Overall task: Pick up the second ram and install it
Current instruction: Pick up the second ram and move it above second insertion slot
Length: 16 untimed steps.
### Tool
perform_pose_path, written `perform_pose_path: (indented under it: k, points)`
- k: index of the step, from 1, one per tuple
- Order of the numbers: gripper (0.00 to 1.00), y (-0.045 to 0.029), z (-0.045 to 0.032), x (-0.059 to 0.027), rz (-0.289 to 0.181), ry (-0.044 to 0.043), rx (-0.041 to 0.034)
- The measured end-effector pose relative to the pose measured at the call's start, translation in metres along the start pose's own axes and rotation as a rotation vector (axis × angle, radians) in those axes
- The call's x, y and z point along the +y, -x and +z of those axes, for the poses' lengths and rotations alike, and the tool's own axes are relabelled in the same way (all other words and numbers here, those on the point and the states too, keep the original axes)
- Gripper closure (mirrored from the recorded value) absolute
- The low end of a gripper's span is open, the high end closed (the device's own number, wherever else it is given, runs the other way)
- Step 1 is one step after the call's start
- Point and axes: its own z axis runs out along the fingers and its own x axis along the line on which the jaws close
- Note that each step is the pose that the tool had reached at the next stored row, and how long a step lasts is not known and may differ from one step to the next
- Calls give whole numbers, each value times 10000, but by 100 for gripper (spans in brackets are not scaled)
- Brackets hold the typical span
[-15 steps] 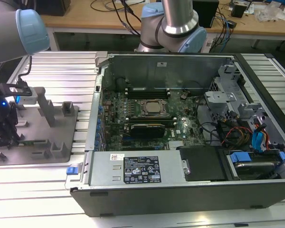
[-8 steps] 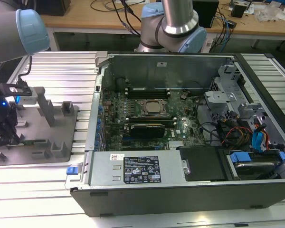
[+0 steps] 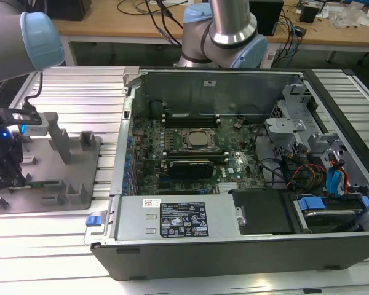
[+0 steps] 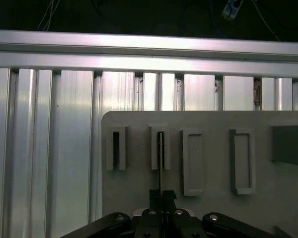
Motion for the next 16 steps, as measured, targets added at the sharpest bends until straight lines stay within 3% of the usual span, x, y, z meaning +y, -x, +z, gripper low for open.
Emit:
perform_pose_path:
  k: [4, 9, 16]
  points:
    - [90, 1, -37, 2, 3, -1, 0]
    - [90, 8, -310, 16, 3, 0, 1]
    - [90, 15, -531, 27, -10, 1, 1]
